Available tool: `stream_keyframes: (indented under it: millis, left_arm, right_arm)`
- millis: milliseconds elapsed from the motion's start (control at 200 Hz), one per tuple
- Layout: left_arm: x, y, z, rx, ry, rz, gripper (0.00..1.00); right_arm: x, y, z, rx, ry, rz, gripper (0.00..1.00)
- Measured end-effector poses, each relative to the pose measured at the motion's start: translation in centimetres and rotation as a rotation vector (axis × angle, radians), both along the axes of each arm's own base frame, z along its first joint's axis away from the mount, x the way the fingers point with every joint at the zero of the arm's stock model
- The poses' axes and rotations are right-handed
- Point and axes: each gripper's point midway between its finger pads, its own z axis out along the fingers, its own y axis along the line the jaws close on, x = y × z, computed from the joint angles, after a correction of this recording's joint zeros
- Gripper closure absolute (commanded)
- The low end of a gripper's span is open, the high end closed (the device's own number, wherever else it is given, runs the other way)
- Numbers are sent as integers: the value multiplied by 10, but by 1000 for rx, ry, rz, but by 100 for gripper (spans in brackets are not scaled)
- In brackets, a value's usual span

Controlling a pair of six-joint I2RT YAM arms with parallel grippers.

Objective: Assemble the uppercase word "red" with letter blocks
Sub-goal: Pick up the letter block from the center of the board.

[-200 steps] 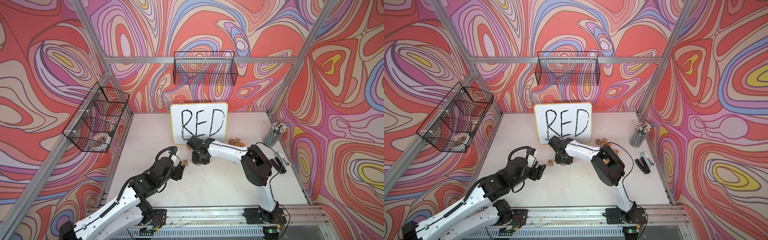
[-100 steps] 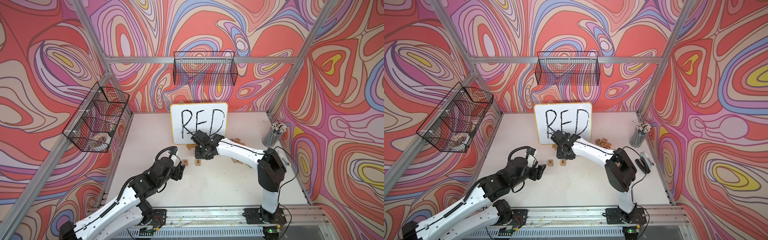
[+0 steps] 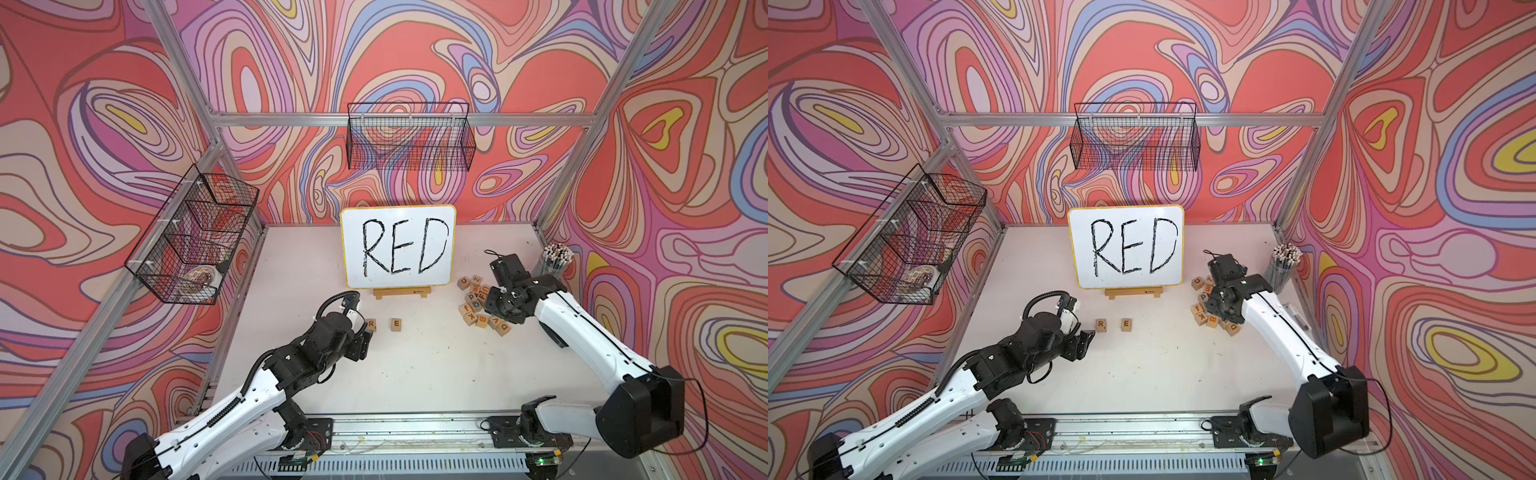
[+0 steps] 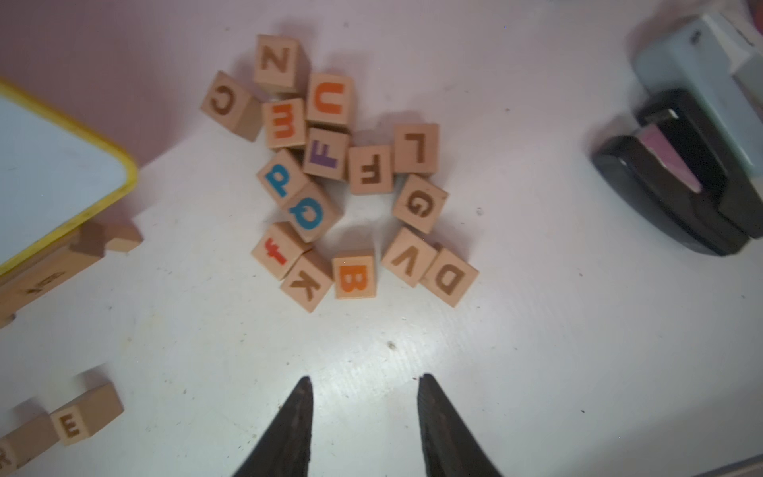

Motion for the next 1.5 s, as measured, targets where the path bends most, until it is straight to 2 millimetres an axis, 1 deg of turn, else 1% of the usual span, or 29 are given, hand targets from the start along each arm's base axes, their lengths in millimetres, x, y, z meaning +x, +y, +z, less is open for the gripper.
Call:
stream_keyframes:
  millis: [105,190,250,315,491,676,1167,1502]
  left_arm:
    - [2,-4,2,2,0,-14,24]
    - [3,-6,6,-1,-9,-26,24]
    - [4,-7,9,-2,-18,-30,24]
    - [4,-8,10,0,-22,-34,24]
    - [4,-8,10,3,-24,-36,24]
    - [4,-7,11,2,-30,-38,24]
    - [5,-5,11,11,-34,-27,24]
    - [6,-5,9,17,-33,-22,24]
  right_arm:
    - [-15,-25,-20,35,62,-91,56]
    - [-23,-35,-35,68,100,-142,56]
    - [-27,-38,-41,85,117,-162,56]
    - [-26,-39,-45,104,121,-174,56]
    - [-13,-40,-50,160,100,-195,56]
    - [-6,-38,-60,189,110,-197,57]
    - [-5,-36,-85,217,144,-202,57]
    - [3,-37,-91,222,134,-200,57]
